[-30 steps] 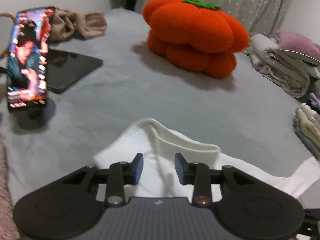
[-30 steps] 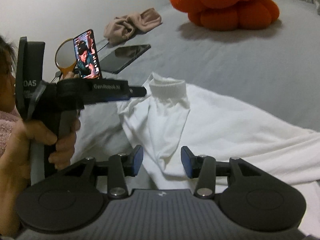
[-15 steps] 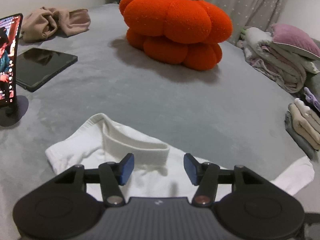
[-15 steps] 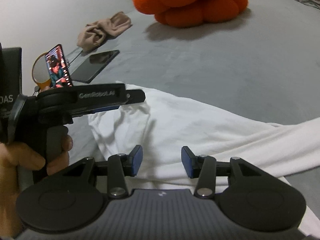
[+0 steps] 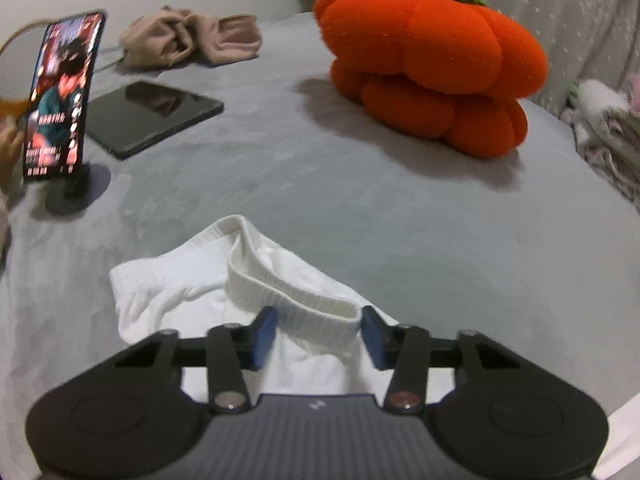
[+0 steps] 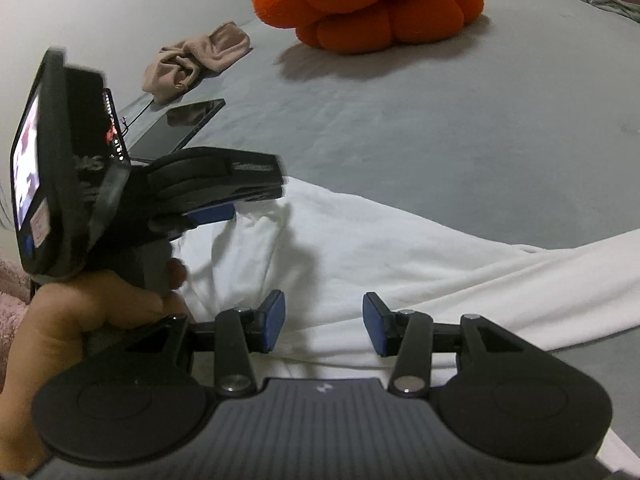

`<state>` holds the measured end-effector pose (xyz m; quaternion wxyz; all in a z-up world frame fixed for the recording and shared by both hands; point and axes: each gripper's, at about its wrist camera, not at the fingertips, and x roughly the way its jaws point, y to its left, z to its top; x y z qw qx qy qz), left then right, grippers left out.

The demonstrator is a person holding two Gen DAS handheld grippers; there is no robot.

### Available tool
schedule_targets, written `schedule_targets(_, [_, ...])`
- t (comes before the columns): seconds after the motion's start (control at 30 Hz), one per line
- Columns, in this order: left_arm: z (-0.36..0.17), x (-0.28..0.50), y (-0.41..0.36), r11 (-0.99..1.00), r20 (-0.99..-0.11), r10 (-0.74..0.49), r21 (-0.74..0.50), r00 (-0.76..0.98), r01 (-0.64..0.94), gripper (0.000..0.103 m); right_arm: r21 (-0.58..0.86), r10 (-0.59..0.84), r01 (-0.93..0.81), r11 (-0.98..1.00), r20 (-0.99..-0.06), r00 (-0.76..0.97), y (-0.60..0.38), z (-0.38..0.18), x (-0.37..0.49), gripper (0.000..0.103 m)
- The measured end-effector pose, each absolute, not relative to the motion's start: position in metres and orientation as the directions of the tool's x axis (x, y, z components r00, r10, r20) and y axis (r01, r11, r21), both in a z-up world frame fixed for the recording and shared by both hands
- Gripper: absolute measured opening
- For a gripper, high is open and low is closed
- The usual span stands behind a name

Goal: Fold clothes

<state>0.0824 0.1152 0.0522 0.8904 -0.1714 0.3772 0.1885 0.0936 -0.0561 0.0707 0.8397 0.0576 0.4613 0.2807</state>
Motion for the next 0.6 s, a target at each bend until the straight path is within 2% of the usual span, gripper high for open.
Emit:
schedule_targets(0.03, [0.052,0.08,0.12,0.865,-0.735,0.192,-0.188,0.651,-0.466,0.034,0.354,0.522,-0.416,0.837,-0.744,0.418,-0.057,0.071,0.094,0.048])
schedule_targets(0.23, [0.052,0.062,0.15,0.839,-0.732,0.088,-0.311,0.675,-0.446,0.012,0.348,0.516,-0.411,0.843,-0.74,0.432,-0.063,0.075,0.095,0.048])
schedule_targets(0.6, [0.05,0.031,0.216,0.785,-0.74,0.054,-0.383,0.67,-0.487,0.009,0.377,0.518,-0.368,0.85,-0.724,0.455,-0.081,0.081,0.099,0.051])
